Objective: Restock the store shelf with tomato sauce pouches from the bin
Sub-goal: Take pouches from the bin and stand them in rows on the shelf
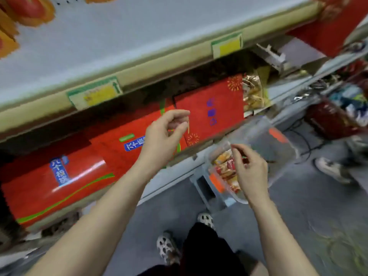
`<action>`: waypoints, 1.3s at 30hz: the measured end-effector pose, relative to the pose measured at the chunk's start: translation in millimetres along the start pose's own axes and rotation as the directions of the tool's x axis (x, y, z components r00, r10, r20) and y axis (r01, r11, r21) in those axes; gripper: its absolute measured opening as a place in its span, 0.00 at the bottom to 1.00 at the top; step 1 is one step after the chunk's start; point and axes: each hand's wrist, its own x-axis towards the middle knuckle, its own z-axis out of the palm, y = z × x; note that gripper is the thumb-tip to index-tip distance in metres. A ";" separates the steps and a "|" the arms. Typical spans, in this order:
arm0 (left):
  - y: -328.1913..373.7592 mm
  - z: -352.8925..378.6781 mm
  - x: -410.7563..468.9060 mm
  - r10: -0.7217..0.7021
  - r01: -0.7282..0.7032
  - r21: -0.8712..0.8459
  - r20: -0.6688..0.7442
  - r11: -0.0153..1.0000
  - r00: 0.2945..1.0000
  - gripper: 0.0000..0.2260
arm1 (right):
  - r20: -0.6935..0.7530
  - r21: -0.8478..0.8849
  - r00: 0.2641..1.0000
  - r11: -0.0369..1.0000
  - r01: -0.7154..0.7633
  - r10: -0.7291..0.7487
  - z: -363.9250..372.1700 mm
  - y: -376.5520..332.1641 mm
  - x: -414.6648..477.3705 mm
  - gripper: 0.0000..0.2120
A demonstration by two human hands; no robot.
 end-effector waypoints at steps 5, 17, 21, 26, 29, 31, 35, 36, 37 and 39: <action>-69.9 108.2 5.0 -0.226 0.212 0.080 0.263 0.974 0.938 0.12 | 0.115 -0.041 0.933 0.940 -0.338 0.340 -4.1 109.5 -21.4 0.12; -247.0 338.1 76.1 -0.501 0.097 0.661 0.456 0.744 0.735 0.29 | 0.185 -0.501 0.636 0.628 -0.595 0.749 50.3 345.9 128.0 0.35; -282.7 367.1 77.4 -0.578 0.048 0.782 0.417 0.622 0.701 0.28 | 0.103 -0.489 0.490 0.473 -0.733 0.866 83.7 385.3 141.1 0.44; -299.3 371.0 83.0 -0.545 -0.022 0.826 0.392 0.564 0.741 0.22 | -0.014 -0.412 0.509 0.459 -0.787 0.860 96.6 402.5 145.2 0.44; -303.3 368.6 87.7 -0.529 -0.032 0.798 0.429 0.602 0.732 0.22 | 0.009 -0.351 0.436 0.411 -0.841 0.900 95.2 404.8 153.3 0.46; -297.8 367.5 89.4 -0.497 -0.046 0.783 0.438 0.620 0.749 0.21 | 0.049 -0.290 0.396 0.392 -0.873 0.917 96.7 402.6 153.6 0.45; -270.5 353.9 92.7 -0.436 0.080 0.694 0.353 0.716 0.828 0.18 | 0.050 -0.194 0.408 0.410 -0.891 0.912 91.0 382.7 153.6 0.39; -262.4 348.3 93.8 -0.428 0.116 0.650 0.347 0.751 0.834 0.17 | 0.063 -0.102 0.401 0.406 -0.908 0.914 86.3 374.7 153.6 0.37; -254.9 342.5 94.6 -0.415 0.136 0.607 0.348 0.783 0.841 0.17 | 0.104 0.000 0.379 0.381 -0.925 0.919 79.7 364.9 153.2 0.34; -240.0 330.8 94.8 -0.406 0.185 0.528 0.339 0.829 0.849 0.18 | 0.270 0.208 0.339 0.289 -0.934 0.901 61.6 340.0 148.6 0.30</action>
